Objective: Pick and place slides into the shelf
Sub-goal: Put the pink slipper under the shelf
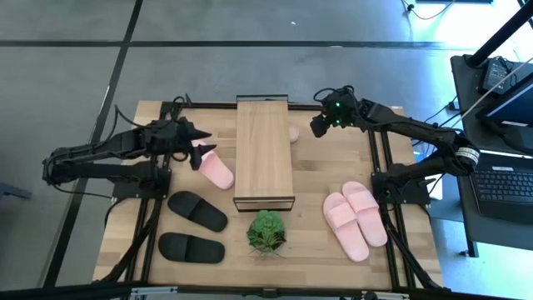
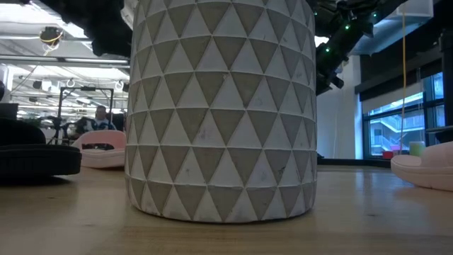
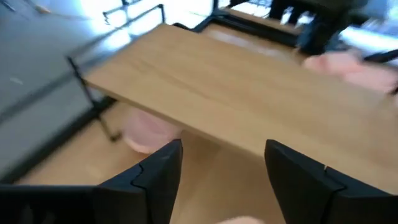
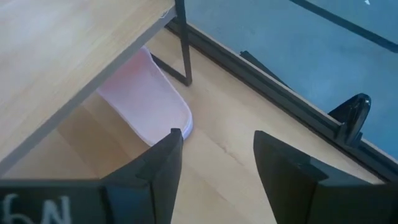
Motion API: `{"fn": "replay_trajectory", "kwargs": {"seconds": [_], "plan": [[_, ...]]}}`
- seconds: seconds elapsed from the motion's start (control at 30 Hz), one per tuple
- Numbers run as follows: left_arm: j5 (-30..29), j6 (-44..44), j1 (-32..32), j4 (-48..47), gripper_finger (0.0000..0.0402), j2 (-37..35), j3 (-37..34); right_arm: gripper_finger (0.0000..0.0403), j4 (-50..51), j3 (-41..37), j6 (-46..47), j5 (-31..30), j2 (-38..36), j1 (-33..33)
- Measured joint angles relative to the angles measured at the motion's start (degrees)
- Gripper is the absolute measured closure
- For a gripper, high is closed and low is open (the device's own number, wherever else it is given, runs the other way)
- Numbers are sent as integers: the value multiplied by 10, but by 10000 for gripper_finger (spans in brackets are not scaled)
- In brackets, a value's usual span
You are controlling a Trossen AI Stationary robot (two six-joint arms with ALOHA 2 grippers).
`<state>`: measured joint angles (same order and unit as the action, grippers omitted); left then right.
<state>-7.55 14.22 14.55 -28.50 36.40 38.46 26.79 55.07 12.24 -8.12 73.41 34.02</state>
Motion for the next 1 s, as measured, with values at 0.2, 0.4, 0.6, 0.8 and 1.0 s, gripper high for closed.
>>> {"fn": "replay_trajectory", "kwargs": {"seconds": [0.2,0.4,0.6,0.8,1.0], "plan": [[-17,22,0,-38,185,9,0,205,-13,0,-25,0,0,0],[-79,24,0,-139,186,78,0,205,-35,0,-29,0,0,0],[-81,21,-7,-141,186,175,0,205,-34,0,-38,0,0,0],[-93,18,-23,-150,186,267,0,205,-35,0,-38,0,0,0],[-139,19,-33,-152,186,336,0,205,-50,0,-38,0,0,0]]}}
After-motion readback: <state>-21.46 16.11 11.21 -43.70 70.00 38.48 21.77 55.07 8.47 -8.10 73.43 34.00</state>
